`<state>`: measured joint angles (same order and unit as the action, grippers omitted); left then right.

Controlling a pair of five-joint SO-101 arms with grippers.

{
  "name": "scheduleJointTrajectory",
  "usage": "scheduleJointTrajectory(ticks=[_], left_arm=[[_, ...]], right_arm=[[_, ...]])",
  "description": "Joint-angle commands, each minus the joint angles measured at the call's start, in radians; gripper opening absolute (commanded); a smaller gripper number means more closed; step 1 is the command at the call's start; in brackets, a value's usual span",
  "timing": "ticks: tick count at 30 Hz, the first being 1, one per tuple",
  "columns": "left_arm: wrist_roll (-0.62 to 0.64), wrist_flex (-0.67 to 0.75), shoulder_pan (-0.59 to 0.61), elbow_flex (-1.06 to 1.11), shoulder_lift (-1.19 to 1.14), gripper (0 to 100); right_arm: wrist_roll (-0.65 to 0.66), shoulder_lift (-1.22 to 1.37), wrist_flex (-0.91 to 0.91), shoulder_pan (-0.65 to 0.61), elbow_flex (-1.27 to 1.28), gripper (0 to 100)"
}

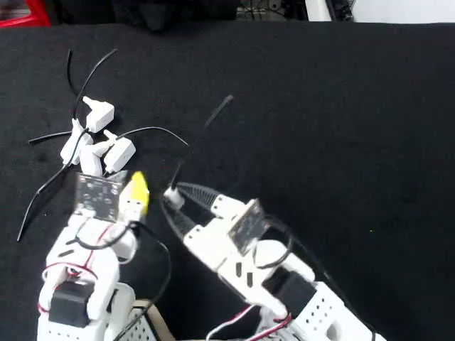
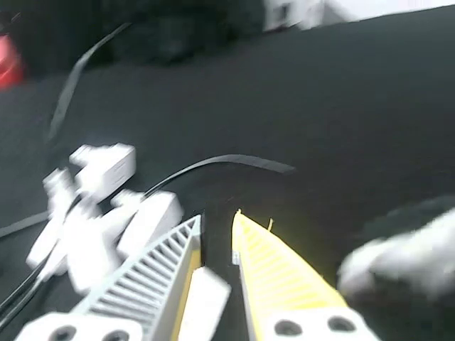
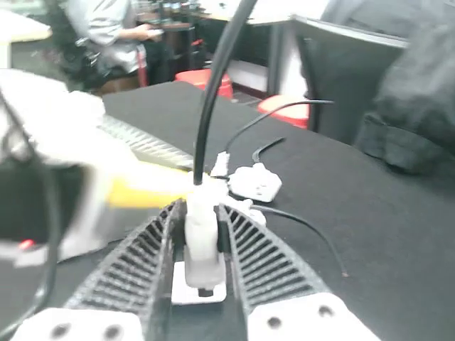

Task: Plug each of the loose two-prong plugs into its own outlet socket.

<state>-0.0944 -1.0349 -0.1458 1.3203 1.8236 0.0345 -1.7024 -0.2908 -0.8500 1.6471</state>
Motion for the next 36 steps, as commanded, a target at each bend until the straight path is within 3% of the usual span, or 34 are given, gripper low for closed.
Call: scheduleJointTrajectory(ticks=[1,3,8,12,21,28,31,36], left_arm=[[0.009,0.066,-0.136,-0.054,0.002,8],[0.011,0.072,-0.162,-0.062,0.002,8],[0.011,0.081,-0.065,-0.064,0.003,8],[0.011,0.109,-0.054,-0.067,0.003,8],[0.011,-0.032,-0.283,-0.229,0.003,8],[0.003,-0.043,-0.254,-0.203,0.003,8],[0.002,-0.055,-0.171,-0.216,0.003,8],[0.002,-0.166,0.162,-0.308,0.003,8]], right_arm=[[0.097,-0.038,0.026,-0.12,0.042,1.2],[0.118,-0.036,0.02,-0.143,0.045,1.2],[0.124,-0.035,0.017,-0.138,0.045,1.2],[0.124,-0.035,-0.008,-0.137,0.045,1.2],[0.126,-0.035,-0.003,-0.089,0.045,1.2],[0.126,-0.035,-0.003,-0.086,0.044,1.2],[0.126,-0.035,-0.011,-0.084,0.031,1.2],[0.117,-0.03,-0.044,-0.046,0.012,1.1]])
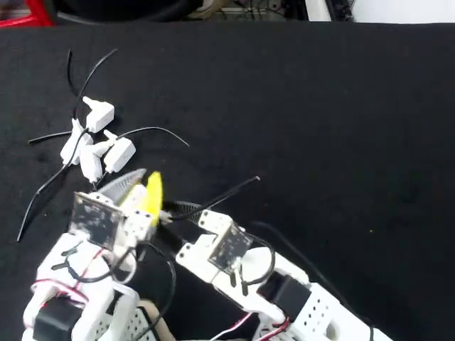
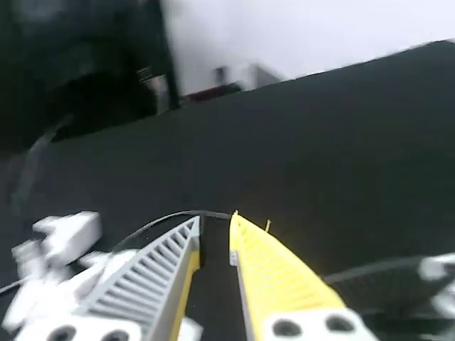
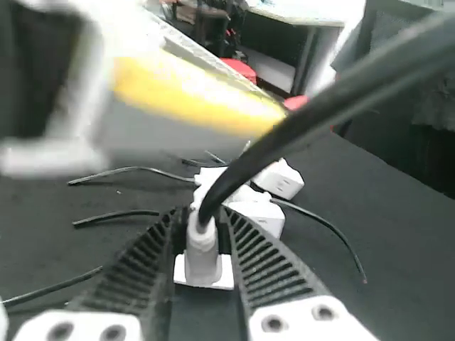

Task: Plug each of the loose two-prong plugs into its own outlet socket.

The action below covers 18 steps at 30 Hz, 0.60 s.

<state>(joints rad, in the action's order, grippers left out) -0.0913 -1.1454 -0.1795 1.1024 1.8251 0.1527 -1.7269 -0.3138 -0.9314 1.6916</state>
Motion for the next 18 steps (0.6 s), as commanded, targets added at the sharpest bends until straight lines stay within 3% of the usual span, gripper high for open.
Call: scheduleJointTrajectory(ticks=[1,4,8,12,18], left_arm=[[-0.002,-0.083,0.271,-0.097,0.002,8],[-0.002,-0.141,0.469,-0.071,0.0,8],[-0.002,-0.112,0.618,0.07,0.0,8],[-0.051,-0.021,0.636,0.202,0.0,8],[-0.071,0.149,0.61,0.384,-0.005,8]], right_arm=[[-0.002,0.005,-0.021,0.034,-0.033,1.1],[-0.002,0.091,0.028,0.034,-0.051,1.1],[-0.037,0.335,0.112,0.035,-0.136,1.1],[-0.08,0.657,0.212,0.038,-0.269,1.1],[-0.032,0.981,0.446,0.068,-0.331,1.1]])
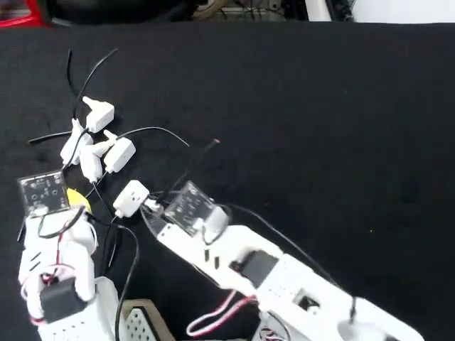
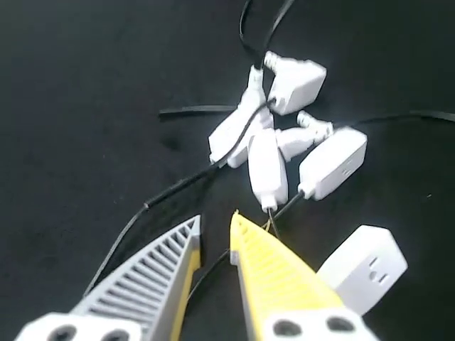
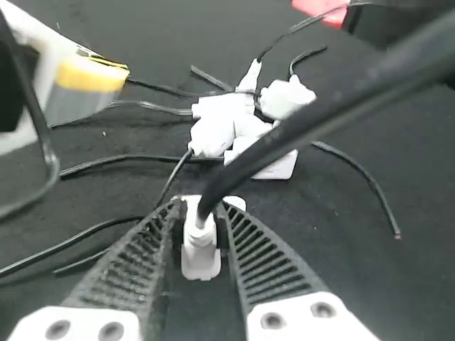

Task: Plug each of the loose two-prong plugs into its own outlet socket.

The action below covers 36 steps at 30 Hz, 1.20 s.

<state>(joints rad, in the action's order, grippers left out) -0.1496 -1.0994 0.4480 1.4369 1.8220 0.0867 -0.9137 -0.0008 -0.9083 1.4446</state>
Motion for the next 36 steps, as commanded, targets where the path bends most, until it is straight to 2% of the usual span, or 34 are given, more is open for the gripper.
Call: scheduleJointTrajectory(ticks=[1,3,5,8,10,14,17,23,25,32,36], left_arm=[[-0.012,0.146,-0.048,0.077,-0.002,8],[-0.012,0.235,-0.122,0.143,-0.003,8],[-0.011,0.321,-0.186,0.205,-0.005,9],[-0.009,0.379,-0.206,0.232,-0.006,9],[-0.006,0.377,-0.211,0.231,-0.006,9],[-0.008,0.376,-0.214,0.222,-0.018,9],[-0.011,0.333,-0.231,0.139,-0.12,9],[-0.147,0.146,-0.406,-0.183,-0.562,9],[-0.167,0.129,-0.443,-0.259,-0.704,9],[-0.276,0.152,-0.447,-0.476,-1.149,9],[-0.285,0.15,-0.418,-0.631,-1.427,9]], right_arm=[[0.075,0.176,0.109,0.063,-0.102,1.1],[0.144,0.156,-0.04,0.115,-0.168,1.1],[0.158,0.108,-0.292,0.192,-0.278,1.1],[0.157,0.045,-0.663,0.327,-0.464,1.1],[0.124,0.031,-0.783,0.4,-0.545,1.1],[0.078,0.062,-0.833,0.523,-0.624,1.1],[0.078,0.156,-0.898,0.549,-0.708,1.1],[0.081,0.406,-1.013,0.551,-0.874,1.1],[0.086,0.435,-1.02,0.551,-0.892,1.1],[0.086,0.444,-1.02,0.565,-0.894,1.1],[0.087,0.444,-1.02,0.566,-0.895,1.1]])
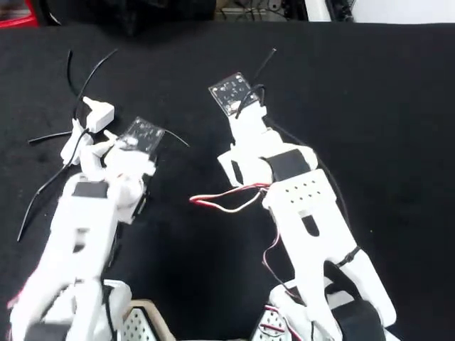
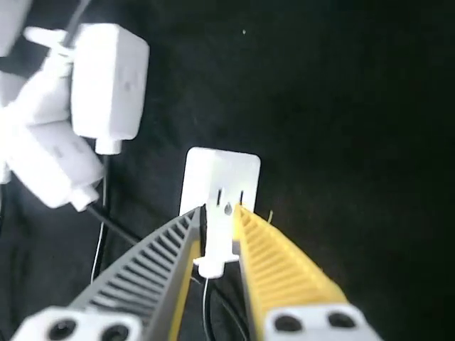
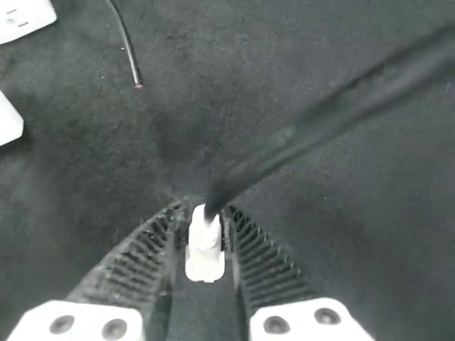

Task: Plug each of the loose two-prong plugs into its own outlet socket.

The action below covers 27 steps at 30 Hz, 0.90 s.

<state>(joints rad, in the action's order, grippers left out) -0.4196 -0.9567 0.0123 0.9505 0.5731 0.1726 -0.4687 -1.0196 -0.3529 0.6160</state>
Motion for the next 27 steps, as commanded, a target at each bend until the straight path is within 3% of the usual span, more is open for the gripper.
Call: scheduleJointTrajectory(ticks=[1,6,15,27], left_arm=[[-0.015,0.008,0.028,-0.183,-0.242,9],[-0.02,-0.017,0.079,-0.332,-0.44,9],[-0.146,-0.19,0.081,-0.392,-0.427,19],[-0.166,-0.163,0.022,-0.369,-0.545,17]], right_arm=[[0.002,0.001,0.002,0.011,-0.065,1.1],[0.032,0.001,0.005,0.011,-0.064,1.1],[0.037,0.001,0.006,0.011,-0.064,1.1],[0.037,0.002,0.006,0.008,-0.062,1.1]])
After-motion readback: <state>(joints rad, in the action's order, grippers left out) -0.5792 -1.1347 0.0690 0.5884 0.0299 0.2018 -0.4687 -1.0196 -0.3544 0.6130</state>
